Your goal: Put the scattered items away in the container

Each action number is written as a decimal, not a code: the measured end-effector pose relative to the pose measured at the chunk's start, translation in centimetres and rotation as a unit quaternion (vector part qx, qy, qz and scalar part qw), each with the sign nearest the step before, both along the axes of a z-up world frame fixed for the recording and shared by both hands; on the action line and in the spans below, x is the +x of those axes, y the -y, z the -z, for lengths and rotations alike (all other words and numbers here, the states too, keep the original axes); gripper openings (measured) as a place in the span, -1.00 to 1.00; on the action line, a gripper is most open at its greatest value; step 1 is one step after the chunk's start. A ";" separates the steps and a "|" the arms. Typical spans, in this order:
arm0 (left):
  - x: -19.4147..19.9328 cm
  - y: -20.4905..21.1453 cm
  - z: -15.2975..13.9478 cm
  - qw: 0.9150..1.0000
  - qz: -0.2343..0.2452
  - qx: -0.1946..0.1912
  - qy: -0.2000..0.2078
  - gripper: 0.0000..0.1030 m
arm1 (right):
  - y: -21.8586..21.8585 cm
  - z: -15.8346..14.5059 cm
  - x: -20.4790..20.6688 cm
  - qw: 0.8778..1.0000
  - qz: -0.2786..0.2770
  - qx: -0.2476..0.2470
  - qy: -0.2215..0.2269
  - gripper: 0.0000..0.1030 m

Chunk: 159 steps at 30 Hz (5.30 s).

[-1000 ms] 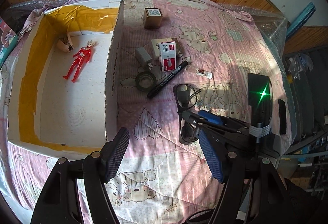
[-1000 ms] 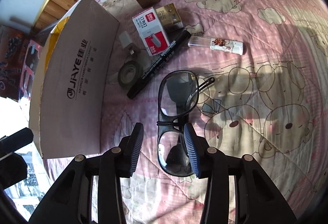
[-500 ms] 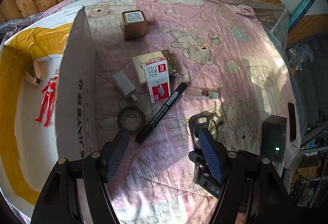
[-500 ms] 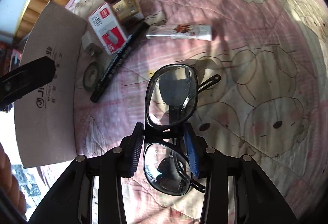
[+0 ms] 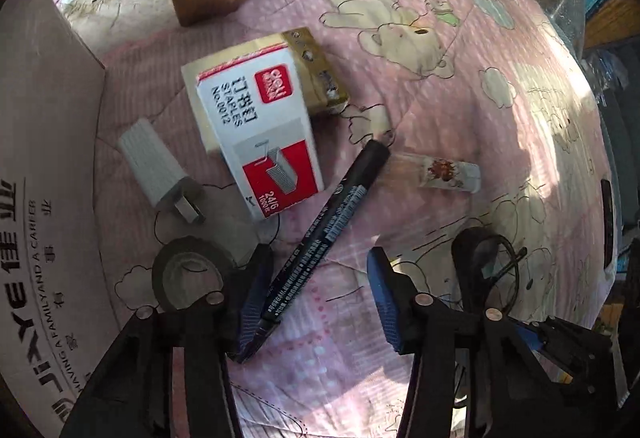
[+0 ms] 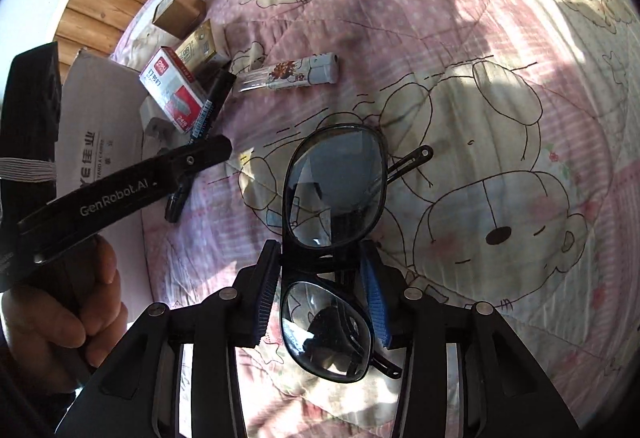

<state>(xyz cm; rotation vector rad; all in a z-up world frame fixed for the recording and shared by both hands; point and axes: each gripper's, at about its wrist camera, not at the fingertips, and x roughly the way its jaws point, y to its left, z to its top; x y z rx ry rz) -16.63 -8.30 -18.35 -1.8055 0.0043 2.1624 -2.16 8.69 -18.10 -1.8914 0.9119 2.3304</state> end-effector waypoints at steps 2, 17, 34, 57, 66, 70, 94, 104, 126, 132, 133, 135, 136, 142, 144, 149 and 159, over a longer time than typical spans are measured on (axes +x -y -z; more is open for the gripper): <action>0.2 -0.1 0.0 1.000 0.004 -0.009 -0.007 -0.13 | 0.4 0.0 -0.2 1.000 -0.005 0.005 -0.005 -0.13; 1.7 0.8 -2.6 1.000 0.009 0.003 -0.002 -0.73 | -0.5 -1.5 0.8 0.999 0.031 -0.002 -0.012 -0.21; 7.4 3.2 -9.9 0.998 -0.004 0.060 -0.033 -0.73 | 2.4 -5.9 2.6 0.999 0.011 0.022 -0.030 -0.21; 14.2 9.3 -15.3 0.994 -0.052 0.026 -0.096 -0.73 | 10.6 -11.5 4.8 0.992 -0.089 0.056 -0.073 -0.21; 16.7 12.1 -16.4 0.991 -0.080 0.008 -0.112 -0.73 | 14.8 -12.9 5.2 0.984 -0.141 0.062 -0.085 -0.21; 17.6 13.1 -16.7 0.989 -0.090 0.006 -0.115 -0.73 | 16.5 -13.7 5.1 0.980 -0.162 0.067 -0.094 -0.21; 19.5 19.2 -18.1 0.978 -0.162 0.020 -0.133 -0.73 | 22.7 -16.5 2.8 0.959 -0.243 0.078 -0.124 -0.21; 18.3 21.0 -18.1 0.974 -0.182 0.023 -0.133 -0.73 | 24.0 -17.0 1.0 0.956 -0.255 0.069 -0.130 -0.21; 15.5 23.3 -18.1 0.968 -0.208 0.031 -0.133 -0.73 | 26.2 -17.3 -3.0 0.948 -0.280 0.068 -0.134 -0.21; 14.7 24.3 -18.1 0.966 -0.220 0.033 -0.134 -0.73 | 26.7 -17.3 -3.8 0.947 -0.284 0.066 -0.133 -0.21; 14.5 24.5 -18.1 0.965 -0.222 0.033 -0.133 -0.73 | 26.8 -17.2 -3.9 0.947 -0.284 0.066 -0.133 -0.21; 14.3 24.9 -18.0 0.964 -0.226 0.034 -0.133 -0.73 | 26.9 -17.2 -4.2 0.947 -0.285 0.066 -0.133 -0.21; 14.2 25.1 -18.0 0.964 -0.228 0.035 -0.132 -0.73 | 27.0 -17.2 -4.3 0.947 -0.285 0.066 -0.133 -0.21; 13.4 25.7 -17.9 0.963 -0.234 0.040 -0.128 -0.73 | 27.5 -17.2 -5.2 0.947 -0.287 0.064 -0.131 -0.21; 13.1 25.9 -17.8 0.963 -0.236 0.040 -0.127 -0.73 | 27.6 -17.1 -5.4 0.946 -0.289 0.063 -0.130 -0.21; 12.6 26.4 -17.5 0.962 -0.239 0.042 -0.122 -0.73 | 28.0 -17.0 -6.1 0.946 -0.291 0.060 -0.128 -0.21; 11.0 26.9 -16.8 0.964 -0.238 0.044 -0.115 -0.73 | 28.4 -16.7 -7.9 0.947 -0.290 0.058 -0.127 -0.21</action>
